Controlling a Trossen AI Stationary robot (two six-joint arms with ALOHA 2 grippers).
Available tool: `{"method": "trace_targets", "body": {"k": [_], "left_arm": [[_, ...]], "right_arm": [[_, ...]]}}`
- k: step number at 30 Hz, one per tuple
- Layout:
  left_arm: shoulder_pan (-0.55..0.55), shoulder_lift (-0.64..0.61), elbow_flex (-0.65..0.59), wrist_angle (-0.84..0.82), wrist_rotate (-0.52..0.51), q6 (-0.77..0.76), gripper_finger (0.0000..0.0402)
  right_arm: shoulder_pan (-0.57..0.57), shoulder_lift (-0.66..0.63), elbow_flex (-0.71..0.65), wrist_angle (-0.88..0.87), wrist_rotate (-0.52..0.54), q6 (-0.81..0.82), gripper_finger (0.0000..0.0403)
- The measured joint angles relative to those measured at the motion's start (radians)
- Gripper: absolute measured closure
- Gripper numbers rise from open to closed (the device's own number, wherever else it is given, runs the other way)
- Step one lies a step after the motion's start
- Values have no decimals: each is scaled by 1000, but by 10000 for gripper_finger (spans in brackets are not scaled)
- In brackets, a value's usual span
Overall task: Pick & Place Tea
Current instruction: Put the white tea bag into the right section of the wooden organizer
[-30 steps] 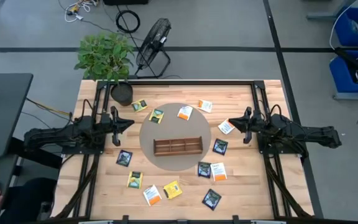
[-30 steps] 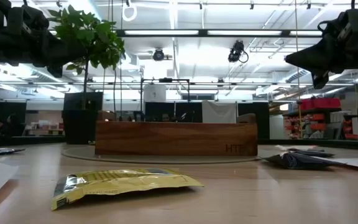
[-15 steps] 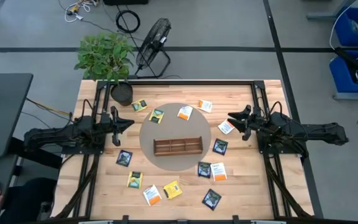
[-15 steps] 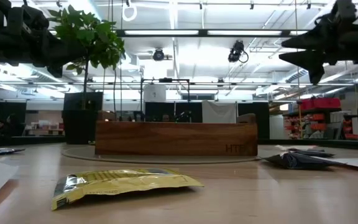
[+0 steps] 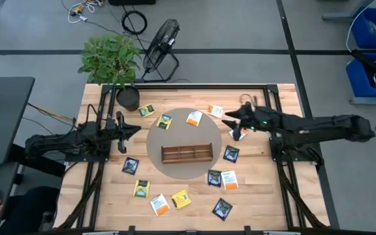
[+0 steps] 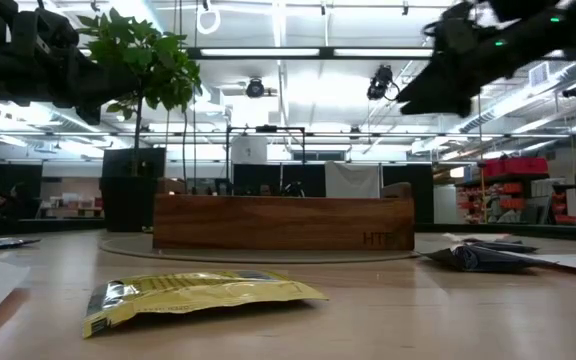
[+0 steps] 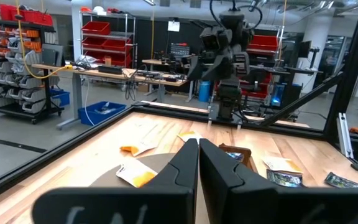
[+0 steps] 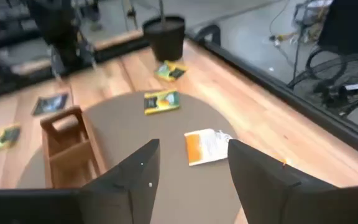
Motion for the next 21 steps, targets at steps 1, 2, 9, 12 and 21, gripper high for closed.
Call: {"method": "trace_targets", "body": {"k": [1,2,9,12,21], "left_arm": [[0,0,0,0,0,-15,383],[0,0,0,0,0,-20,383],[0,0,0,-5,0,-22,383],[0,0,0,-6,0,-22,383],[0,0,0,-6,0,-41,383]], "right_arm": [[-11,41,26,-5,-24,-16,207],[-22,81,51,-8,-41,-28,210],[-100,338,216,-49,-112,-90,213],[-133,435,289,-97,-162,-89,200],[-236,674,466,-192,-325,-67,143]]}}
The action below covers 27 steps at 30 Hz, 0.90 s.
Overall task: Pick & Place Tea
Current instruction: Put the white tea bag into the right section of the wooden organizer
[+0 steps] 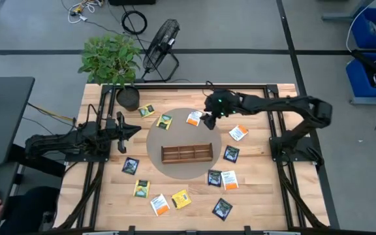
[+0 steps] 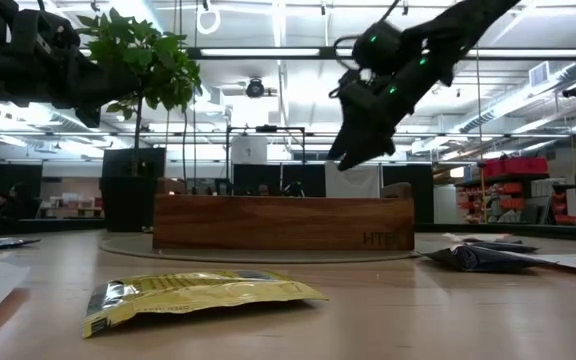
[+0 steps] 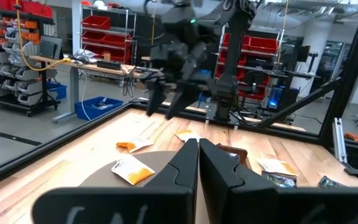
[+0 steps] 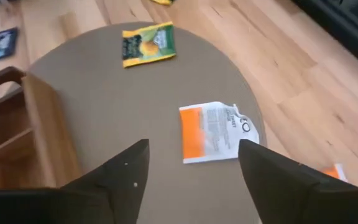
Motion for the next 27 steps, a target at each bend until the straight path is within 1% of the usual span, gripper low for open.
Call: {"method": "trace_targets", "body": {"k": [7,10,12,15,19,22,27], "left_arm": [[0,0,0,0,0,-2,383],[0,0,0,0,0,-2,383],[0,0,0,0,0,-5,383],[0,0,0,0,0,-5,383],[0,0,0,0,0,-3,383],[0,0,0,0,0,-8,383],[0,0,0,0,0,-8,383]], "right_arm": [[-79,140,66,-12,-64,46,135],[-108,182,84,-11,-131,89,135],[-122,215,98,-11,-155,109,135],[-124,267,126,-12,-160,120,135],[-121,321,166,-49,-148,79,135],[-122,339,180,-51,-114,75,135],[-126,356,181,-54,-112,74,135]]}}
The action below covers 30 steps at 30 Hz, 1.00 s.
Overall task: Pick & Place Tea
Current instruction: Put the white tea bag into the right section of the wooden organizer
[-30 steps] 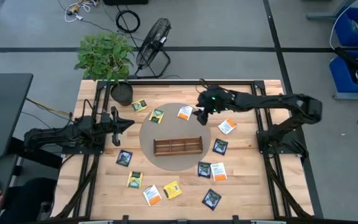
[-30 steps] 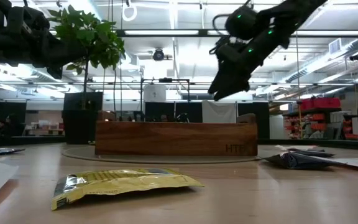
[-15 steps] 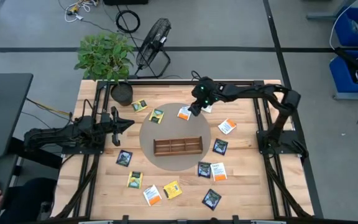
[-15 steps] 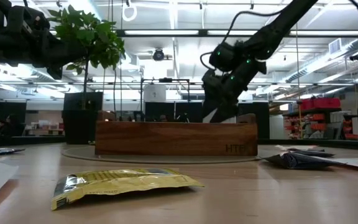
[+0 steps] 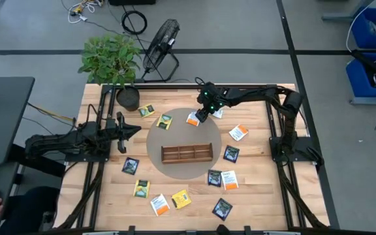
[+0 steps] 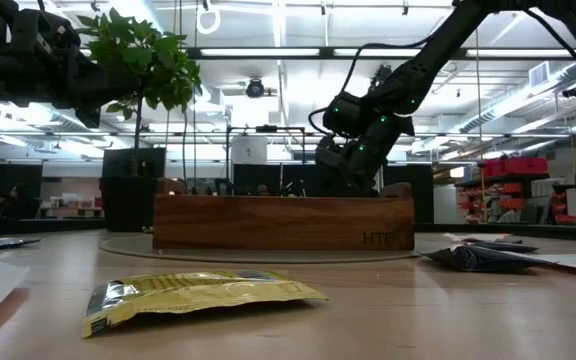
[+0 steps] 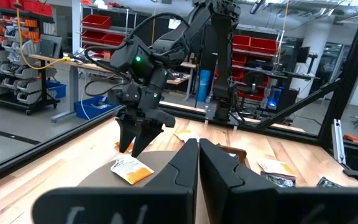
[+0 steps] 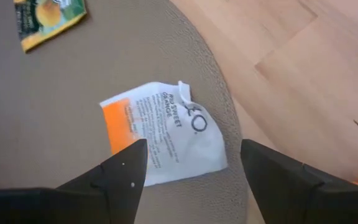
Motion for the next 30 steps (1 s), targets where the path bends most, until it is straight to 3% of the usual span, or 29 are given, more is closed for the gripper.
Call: {"method": "trace_targets", "body": {"k": [7,12,27,30], "left_arm": [[0,0,0,0,0,1,383],[0,0,0,0,0,0,383],[0,0,0,0,0,0,383],[0,0,0,0,0,0,383]], "right_arm": [[10,29,1,7,-7,-32,141],[9,32,1,13,-9,-50,173],[10,33,0,19,17,-81,378],[9,33,0,26,18,-85,395]]}}
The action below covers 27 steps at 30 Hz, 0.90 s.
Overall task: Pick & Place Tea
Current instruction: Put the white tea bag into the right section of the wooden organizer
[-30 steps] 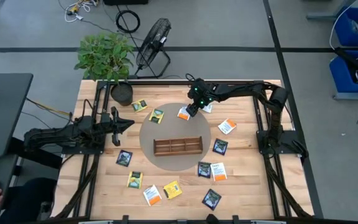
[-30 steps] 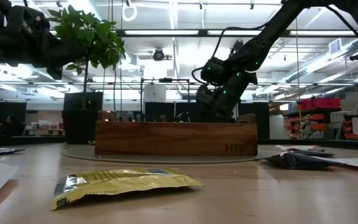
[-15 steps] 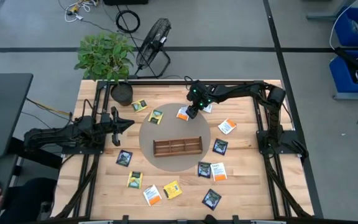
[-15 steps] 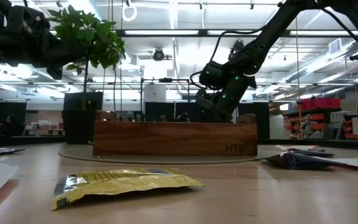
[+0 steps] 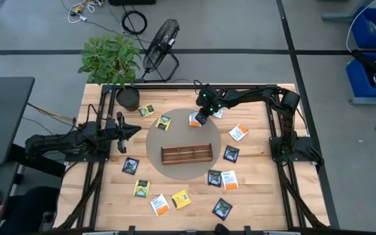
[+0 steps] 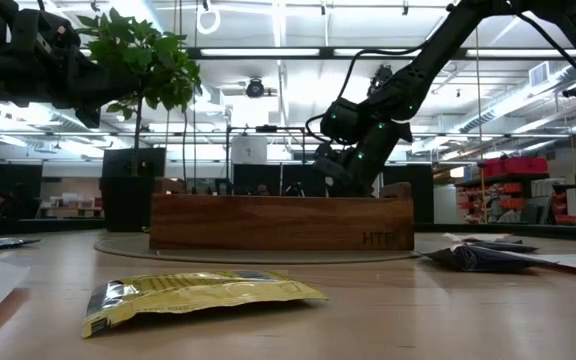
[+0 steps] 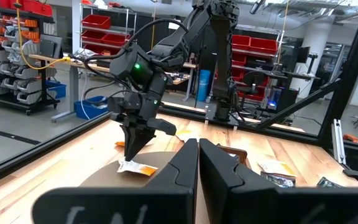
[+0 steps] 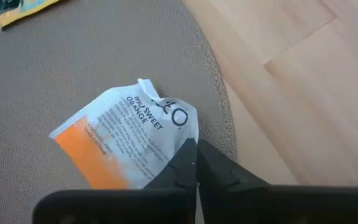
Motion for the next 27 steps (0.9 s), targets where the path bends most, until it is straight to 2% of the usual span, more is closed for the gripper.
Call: {"method": "trace_targets", "body": {"k": [9,16,27], "left_arm": [[0,0,0,0,0,5,383],[0,0,0,0,0,3,383],[0,0,0,0,0,0,383]], "right_arm": [[8,-47,-1,14,38,-3,399],[64,-162,-1,13,148,-39,401],[227,-291,-1,-62,330,-107,402]]}}
